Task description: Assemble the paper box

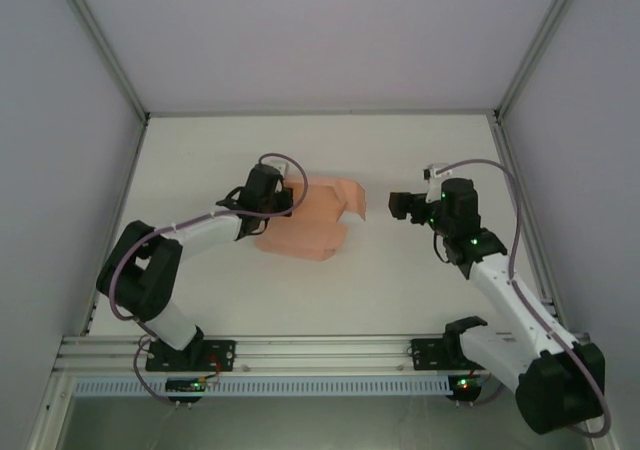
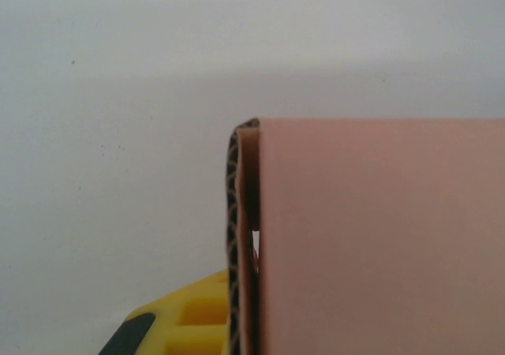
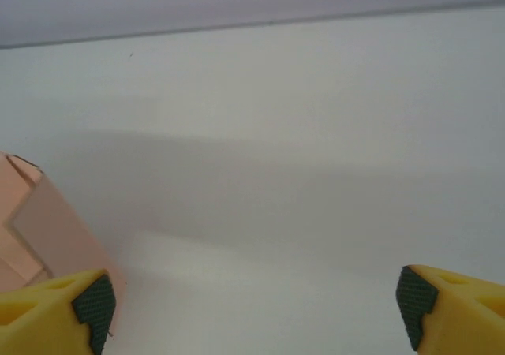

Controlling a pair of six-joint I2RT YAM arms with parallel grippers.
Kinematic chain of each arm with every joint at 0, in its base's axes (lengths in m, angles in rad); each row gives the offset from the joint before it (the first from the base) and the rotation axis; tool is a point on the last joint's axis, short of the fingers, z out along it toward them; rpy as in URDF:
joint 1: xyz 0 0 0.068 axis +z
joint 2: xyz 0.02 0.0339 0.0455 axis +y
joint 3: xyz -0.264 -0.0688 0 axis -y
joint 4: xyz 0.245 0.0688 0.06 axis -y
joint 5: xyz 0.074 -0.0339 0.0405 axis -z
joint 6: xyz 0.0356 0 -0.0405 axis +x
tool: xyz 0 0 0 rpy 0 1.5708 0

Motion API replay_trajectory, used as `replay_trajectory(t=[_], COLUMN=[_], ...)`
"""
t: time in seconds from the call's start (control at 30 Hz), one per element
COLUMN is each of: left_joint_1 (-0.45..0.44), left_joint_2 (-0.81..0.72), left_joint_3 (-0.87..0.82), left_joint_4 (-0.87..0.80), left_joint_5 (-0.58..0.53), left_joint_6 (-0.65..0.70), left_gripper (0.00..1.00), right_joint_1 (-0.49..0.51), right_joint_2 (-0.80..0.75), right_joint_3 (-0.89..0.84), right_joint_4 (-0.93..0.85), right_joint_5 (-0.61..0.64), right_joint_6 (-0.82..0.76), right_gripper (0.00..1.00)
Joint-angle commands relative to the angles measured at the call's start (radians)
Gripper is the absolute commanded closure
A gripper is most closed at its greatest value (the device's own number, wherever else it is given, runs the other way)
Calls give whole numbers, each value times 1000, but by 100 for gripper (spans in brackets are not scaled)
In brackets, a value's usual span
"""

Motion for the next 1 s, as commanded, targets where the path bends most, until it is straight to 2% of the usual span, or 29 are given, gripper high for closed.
replay_trajectory(t=[0.0, 0.23, 0.57, 0.77, 0.97], left_joint_1=[3, 3, 1, -19, -47], left_joint_2=[-36, -32, -6, -9, -3], left_joint_3=[-6, -3, 22, 24, 38], left_joint_4=[33, 36, 7, -5, -34], left_joint_5=[37, 47, 39, -4, -90], left_joint_6=[27, 30, 27, 33, 15], left_gripper=[100, 100, 100, 100, 100], right_joint_1=[-4, 30, 156, 233, 328], right_joint_2=[101, 320, 459, 557, 587], right_joint_3=[38, 167, 236, 311, 327], right_joint_4=[52, 49, 67, 107, 206], right_joint_5=[-195, -412, -494, -398, -26], right_joint_6=[-55, -127, -194, -170, -31], right_gripper=[16, 32, 41, 42, 41])
